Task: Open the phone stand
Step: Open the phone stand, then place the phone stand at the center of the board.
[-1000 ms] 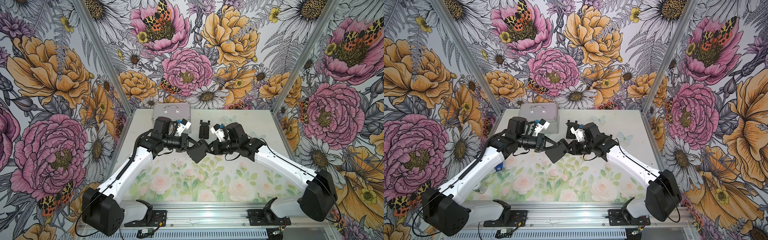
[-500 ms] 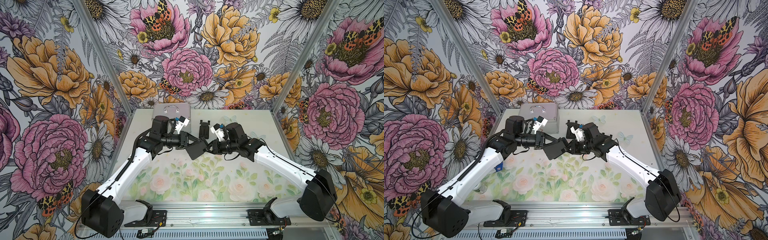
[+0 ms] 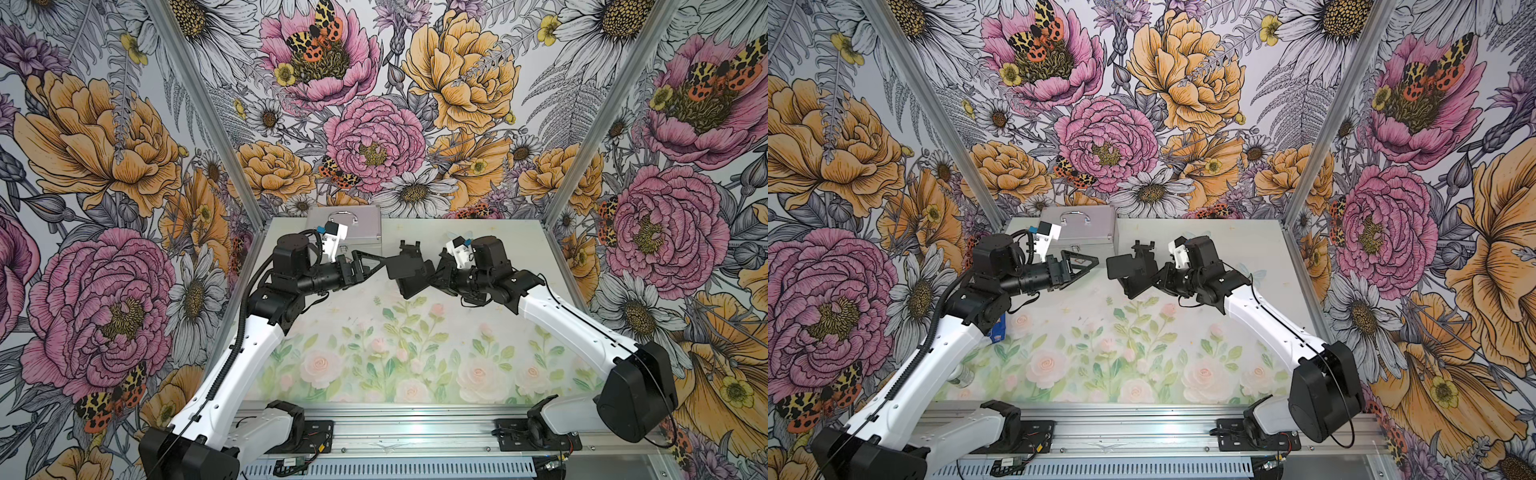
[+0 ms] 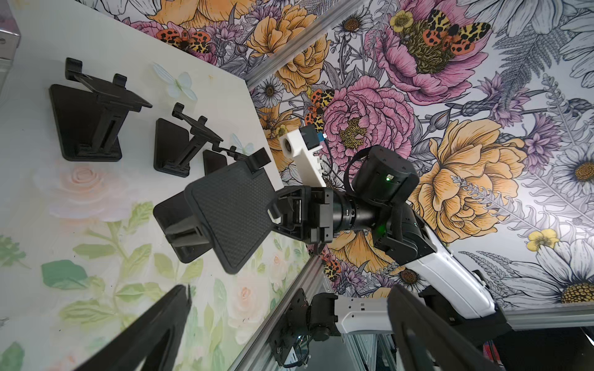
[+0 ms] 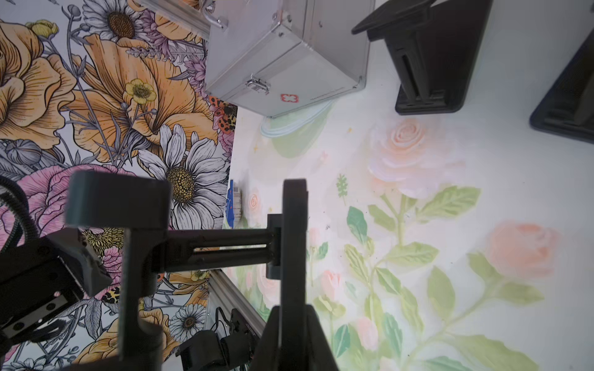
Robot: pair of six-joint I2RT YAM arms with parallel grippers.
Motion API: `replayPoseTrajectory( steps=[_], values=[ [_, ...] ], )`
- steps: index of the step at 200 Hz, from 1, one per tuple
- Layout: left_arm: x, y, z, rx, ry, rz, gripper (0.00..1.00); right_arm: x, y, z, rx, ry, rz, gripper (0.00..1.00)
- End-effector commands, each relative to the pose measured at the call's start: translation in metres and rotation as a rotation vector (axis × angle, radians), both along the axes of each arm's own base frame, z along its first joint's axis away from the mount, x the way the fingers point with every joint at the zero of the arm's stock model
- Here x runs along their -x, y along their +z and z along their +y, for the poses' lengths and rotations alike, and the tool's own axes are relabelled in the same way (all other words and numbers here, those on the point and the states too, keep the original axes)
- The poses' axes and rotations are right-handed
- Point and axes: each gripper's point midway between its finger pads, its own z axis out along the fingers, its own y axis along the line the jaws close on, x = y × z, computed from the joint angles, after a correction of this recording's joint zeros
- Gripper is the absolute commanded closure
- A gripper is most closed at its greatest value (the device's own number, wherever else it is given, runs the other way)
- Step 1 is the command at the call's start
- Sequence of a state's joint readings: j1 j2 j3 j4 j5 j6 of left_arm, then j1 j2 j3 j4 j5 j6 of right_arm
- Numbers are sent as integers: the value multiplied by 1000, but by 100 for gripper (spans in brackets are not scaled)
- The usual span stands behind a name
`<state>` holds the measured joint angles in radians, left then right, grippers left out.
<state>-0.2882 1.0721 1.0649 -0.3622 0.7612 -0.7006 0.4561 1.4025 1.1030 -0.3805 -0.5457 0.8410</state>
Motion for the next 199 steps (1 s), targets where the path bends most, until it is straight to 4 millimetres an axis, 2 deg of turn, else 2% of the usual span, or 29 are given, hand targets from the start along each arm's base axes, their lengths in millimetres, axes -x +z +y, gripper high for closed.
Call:
replayPoseTrajectory(
  steps=[1, 32, 59, 114, 141, 178, 199],
  values=[
    [-8, -9, 20, -53, 117, -14, 1, 7, -13, 5, -26, 6, 54, 100],
    [-8, -17, 39, -93, 196, -13, 1, 5, -26, 9, -141, -53, 72, 100],
    [-3, -24, 40, -100, 185, 2, 1, -1, -40, 19, -251, -106, 85, 100],
    [3, -30, 43, -111, 191, 8, 1, -6, -69, 77, -303, -88, 118, 100],
    [8, -28, 45, -120, 194, -2, 1, -17, -86, 96, -312, -115, 126, 100],
    [16, -29, 48, -130, 188, 3, 1, -34, -92, 122, -342, -105, 117, 100],
    [21, -32, 48, -135, 183, 7, 1, -42, -103, 136, -337, -99, 131, 100]
  ],
)
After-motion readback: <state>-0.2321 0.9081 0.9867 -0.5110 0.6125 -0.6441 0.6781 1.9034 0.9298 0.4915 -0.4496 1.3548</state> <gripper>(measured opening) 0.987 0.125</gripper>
